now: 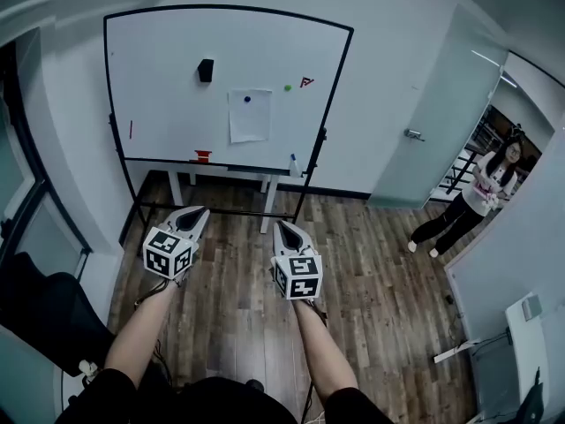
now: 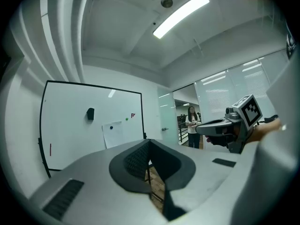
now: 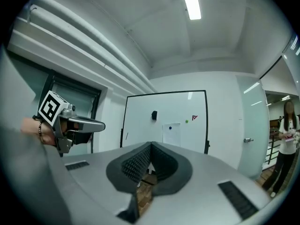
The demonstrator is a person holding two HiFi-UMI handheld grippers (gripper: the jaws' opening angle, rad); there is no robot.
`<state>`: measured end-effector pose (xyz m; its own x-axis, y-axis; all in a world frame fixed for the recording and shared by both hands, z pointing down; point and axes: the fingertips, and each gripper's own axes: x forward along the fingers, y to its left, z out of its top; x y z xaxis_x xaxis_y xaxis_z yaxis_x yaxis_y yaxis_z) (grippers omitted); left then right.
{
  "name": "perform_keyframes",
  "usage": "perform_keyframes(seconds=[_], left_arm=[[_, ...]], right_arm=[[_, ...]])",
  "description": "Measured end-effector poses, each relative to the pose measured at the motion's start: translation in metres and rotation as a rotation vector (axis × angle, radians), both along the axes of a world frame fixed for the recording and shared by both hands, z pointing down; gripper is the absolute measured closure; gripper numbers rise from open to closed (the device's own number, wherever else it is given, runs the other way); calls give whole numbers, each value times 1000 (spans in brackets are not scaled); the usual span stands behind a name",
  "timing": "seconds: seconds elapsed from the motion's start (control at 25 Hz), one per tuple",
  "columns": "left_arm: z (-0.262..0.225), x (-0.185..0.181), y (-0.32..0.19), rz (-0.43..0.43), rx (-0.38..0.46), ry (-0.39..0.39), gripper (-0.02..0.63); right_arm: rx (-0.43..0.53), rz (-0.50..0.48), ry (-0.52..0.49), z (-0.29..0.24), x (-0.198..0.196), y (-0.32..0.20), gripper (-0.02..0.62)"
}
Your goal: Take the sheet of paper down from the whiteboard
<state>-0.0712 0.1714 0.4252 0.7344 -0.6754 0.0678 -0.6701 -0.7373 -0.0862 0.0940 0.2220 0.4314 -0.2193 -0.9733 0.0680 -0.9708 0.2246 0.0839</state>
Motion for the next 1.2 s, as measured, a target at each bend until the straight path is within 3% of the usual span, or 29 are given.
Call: perform_keyframes(seconds=[0.68,1.2], left_arm=[[8,81,-29,-38,-6,-6,586],[19,79,-155,-8,-20,3,586]], right_arm=[[7,-31,13,1,80,-33,571],[-9,0,33,8,76,-154,571]])
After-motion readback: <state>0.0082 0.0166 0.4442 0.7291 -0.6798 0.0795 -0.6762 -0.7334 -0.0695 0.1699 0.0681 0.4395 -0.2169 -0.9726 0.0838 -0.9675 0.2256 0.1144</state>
